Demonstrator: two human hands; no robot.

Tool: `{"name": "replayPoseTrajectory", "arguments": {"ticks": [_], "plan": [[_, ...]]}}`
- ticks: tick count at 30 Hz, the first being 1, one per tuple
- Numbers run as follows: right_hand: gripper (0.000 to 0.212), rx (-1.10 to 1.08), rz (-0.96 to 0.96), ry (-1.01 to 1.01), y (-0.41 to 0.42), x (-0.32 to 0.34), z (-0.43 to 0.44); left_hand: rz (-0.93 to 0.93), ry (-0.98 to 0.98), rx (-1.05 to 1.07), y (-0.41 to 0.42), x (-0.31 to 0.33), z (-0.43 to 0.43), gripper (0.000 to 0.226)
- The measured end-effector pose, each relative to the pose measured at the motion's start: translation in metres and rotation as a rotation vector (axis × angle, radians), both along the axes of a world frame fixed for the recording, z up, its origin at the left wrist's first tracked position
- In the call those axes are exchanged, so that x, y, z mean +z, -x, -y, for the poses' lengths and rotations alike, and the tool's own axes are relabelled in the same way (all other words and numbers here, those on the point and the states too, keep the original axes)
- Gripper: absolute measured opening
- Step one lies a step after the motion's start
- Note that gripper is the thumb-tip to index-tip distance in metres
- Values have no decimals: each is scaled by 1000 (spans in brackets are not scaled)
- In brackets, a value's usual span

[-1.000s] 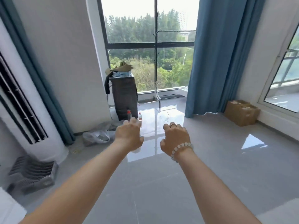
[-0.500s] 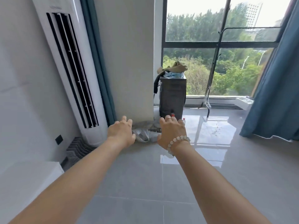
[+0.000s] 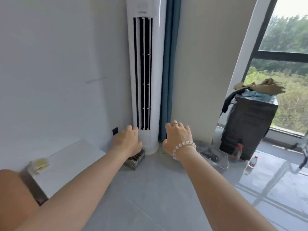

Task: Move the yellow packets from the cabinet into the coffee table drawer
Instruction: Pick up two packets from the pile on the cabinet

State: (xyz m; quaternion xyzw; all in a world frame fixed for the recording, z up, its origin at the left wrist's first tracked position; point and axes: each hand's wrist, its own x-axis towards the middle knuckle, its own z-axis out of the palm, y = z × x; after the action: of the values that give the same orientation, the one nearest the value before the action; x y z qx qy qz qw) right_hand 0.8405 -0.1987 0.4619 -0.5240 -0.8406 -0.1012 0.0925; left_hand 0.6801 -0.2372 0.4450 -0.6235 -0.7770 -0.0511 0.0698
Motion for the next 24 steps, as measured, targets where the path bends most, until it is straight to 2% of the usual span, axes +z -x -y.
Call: {"name": "replayPoseTrajectory", "arguments": {"ticks": [14,24], "plan": [[38,431,43,15,194,-35,-59,-66,28,341,166,-33,-8,40],[35,574,61,-17,345,-44,-120,-39,4,535,320,-41,-44,42]]}}
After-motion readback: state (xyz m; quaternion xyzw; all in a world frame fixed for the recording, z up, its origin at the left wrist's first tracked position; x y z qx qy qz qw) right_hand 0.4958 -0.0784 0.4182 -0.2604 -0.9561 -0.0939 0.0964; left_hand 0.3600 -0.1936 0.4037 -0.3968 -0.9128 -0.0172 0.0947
